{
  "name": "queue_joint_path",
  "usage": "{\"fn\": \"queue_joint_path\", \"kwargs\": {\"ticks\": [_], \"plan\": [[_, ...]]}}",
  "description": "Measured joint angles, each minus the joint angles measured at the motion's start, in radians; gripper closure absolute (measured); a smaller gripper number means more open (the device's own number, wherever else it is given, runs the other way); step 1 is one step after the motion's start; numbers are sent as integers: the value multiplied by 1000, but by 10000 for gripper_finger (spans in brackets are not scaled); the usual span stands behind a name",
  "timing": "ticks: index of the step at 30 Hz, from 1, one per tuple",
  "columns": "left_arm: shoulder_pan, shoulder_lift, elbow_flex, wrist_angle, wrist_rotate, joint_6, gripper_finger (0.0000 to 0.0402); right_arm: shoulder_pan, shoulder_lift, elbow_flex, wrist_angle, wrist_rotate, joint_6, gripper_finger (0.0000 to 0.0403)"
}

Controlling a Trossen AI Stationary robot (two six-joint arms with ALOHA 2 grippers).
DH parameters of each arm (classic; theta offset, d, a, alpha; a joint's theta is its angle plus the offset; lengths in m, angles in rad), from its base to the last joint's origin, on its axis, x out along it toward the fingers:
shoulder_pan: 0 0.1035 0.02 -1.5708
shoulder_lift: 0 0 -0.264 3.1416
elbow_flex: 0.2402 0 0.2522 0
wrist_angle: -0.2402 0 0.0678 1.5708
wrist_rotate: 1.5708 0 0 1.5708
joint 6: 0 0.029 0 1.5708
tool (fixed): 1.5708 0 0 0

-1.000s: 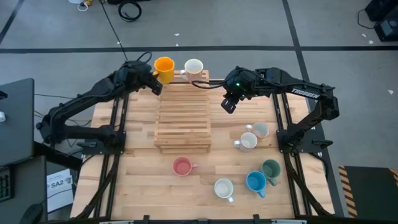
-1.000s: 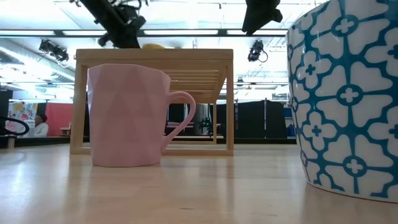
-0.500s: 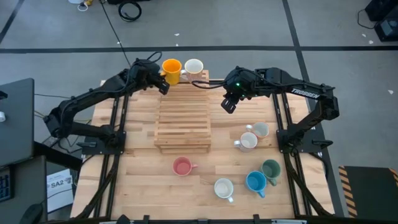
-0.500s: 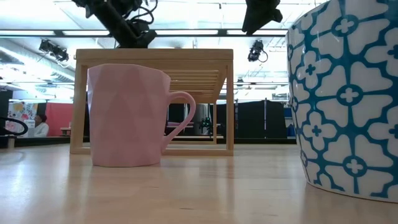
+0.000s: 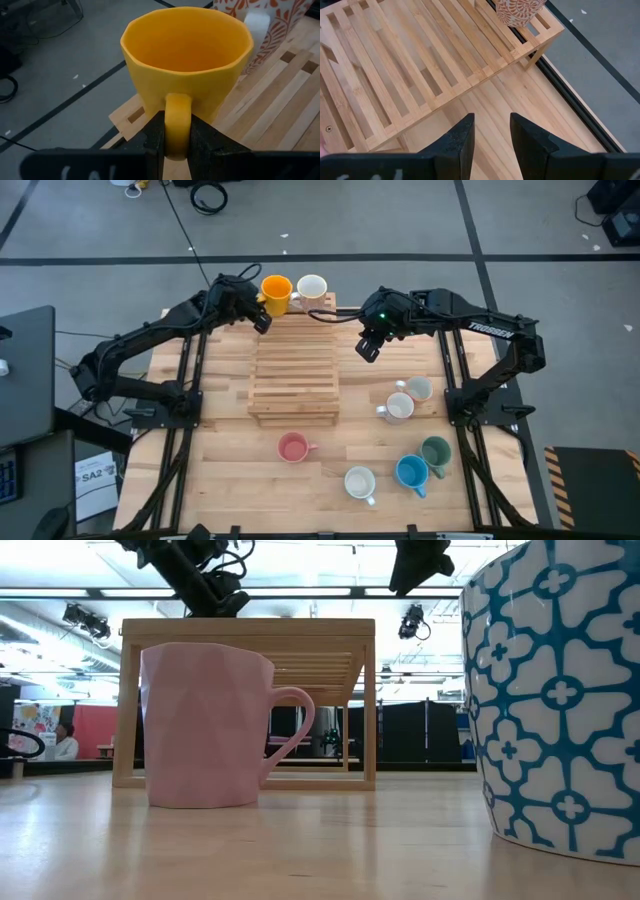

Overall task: Place coffee mugs
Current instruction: Put the yellow mug on the shelf

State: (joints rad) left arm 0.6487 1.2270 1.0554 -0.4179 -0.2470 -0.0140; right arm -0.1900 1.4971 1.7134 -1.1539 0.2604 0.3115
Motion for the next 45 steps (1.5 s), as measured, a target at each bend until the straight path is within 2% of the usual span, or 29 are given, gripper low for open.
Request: {"fn": "queue_joint_path", "kwargs": {"ticks": [14, 27, 35, 45], "plan": [[0, 0, 0, -3, 0, 1, 339, 0, 0, 0, 0, 0, 3, 273], [0, 55, 1, -7, -10, 3, 278, 0, 0, 0, 0, 0, 3, 273], [0, 54, 1, -5, -56, 3, 242, 0, 0, 0, 0, 0, 3, 273], [-3, 41, 0, -9, -54, 0, 232, 0, 0, 0, -1, -1, 3, 273]]}}
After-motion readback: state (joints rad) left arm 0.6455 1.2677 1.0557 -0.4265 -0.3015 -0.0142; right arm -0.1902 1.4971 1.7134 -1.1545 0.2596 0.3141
